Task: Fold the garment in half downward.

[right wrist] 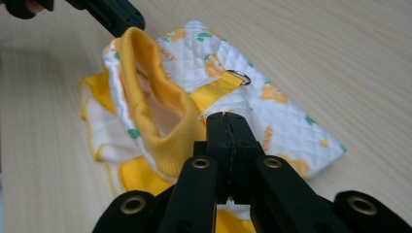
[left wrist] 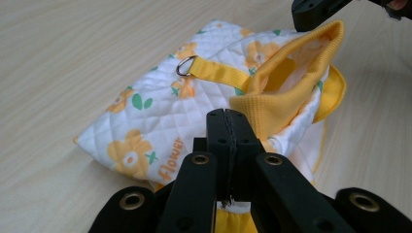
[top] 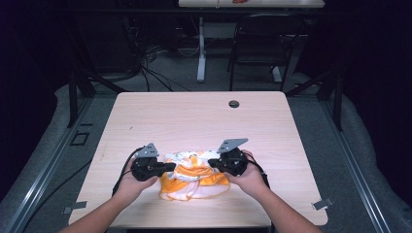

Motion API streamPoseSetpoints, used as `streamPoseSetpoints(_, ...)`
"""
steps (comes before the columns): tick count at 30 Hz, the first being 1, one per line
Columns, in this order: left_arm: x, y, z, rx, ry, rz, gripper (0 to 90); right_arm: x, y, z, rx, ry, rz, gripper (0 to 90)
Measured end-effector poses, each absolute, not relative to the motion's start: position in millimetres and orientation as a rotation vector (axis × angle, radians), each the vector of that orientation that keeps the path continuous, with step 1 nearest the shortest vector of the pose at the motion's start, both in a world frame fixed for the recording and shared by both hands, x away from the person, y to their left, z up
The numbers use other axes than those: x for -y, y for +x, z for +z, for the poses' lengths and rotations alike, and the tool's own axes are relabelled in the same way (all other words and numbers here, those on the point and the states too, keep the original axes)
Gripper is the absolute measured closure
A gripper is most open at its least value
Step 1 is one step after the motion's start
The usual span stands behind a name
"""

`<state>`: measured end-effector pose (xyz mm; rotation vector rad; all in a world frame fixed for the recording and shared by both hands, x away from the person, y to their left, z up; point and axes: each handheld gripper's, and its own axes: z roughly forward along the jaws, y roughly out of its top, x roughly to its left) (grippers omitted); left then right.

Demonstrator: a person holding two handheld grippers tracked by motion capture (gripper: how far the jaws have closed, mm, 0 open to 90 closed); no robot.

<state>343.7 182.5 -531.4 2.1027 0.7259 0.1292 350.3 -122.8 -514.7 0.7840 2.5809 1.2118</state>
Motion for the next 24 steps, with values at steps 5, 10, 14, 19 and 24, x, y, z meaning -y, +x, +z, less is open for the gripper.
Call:
streamPoseSetpoints(5, -183, 334, -540, -0.722, 2.123, 0.101, 89.9, 123, 335, -522, -2.629, 0.761, 1.193, 89.6)
streamPoseSetpoints(10, -181, 327, -546, -0.712, 2.147, 0.085, 89.8, 123, 327, -534, -2.673, 0.75, 1.148, 89.5)
streamPoseSetpoints(14, -179, 323, -552, -0.724, 2.163, 0.076, 89.7, 121, 321, -544, -2.706, 0.738, 1.112, 89.6)
streamPoseSetpoints(19, -178, 318, -555, -0.721, 2.192, 0.091, 89.6, 119, 314, -552, -2.731, 0.734, 1.111, 89.5)
streamPoseSetpoints(24, -178, 315, -561, -0.723, 2.222, 0.09, 88.9, 119, 310, -559, -2.756, 0.729, 1.095, 89.6)
